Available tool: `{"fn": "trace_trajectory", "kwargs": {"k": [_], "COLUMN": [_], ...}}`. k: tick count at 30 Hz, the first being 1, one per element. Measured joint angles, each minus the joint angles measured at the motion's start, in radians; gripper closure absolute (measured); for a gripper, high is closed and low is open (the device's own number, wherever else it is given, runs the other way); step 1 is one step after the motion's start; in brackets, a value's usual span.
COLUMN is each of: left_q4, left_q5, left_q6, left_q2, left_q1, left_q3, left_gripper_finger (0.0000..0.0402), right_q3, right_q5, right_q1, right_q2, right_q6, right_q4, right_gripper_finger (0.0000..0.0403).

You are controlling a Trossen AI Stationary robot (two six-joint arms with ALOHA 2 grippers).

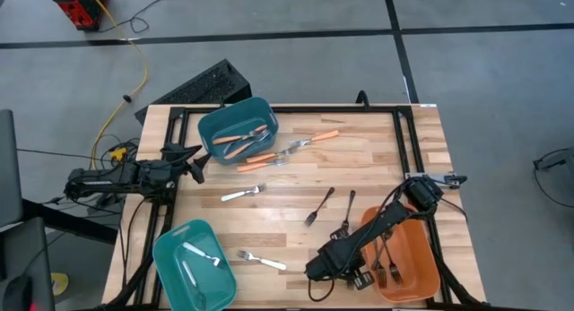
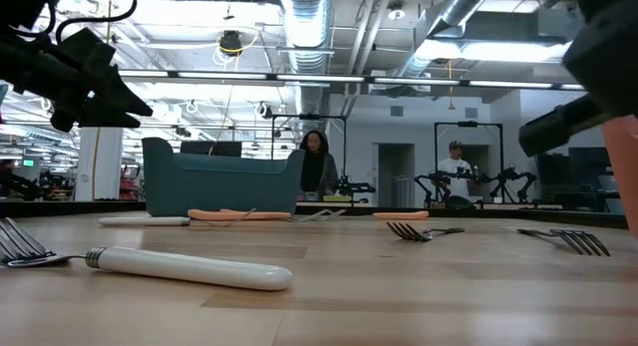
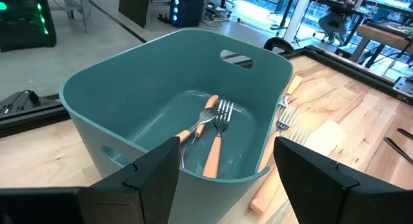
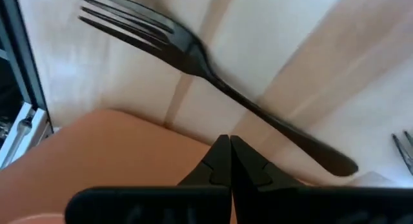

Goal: Sort silverware by color (type)
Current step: Adjust the black fork from the bottom right to the center

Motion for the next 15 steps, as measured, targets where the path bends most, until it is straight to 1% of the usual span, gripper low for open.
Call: {"fn": "trace_trajectory", "kwargs": {"k": [7,15], "left_q4": [0.0,0.0], "left_q5": [0.0,0.0], "left_q6": [0.0,0.0], "left_q2": [0.0,0.0], "left_q1": [0.0,0.0], "left_q3": [0.0,0.0], "left_gripper_finger": [0.0167,0.0167], "right_q3": [-0.031,-0.032], "right_q5": [0.002,0.004], "right_q1": [-0.018,-0.026], "right_q2": [0.0,0.0], "right_q6": [0.017,0.051], "right_q4": [0.076,0.052], "right_gripper_finger": [0.0386,0.0386]}}
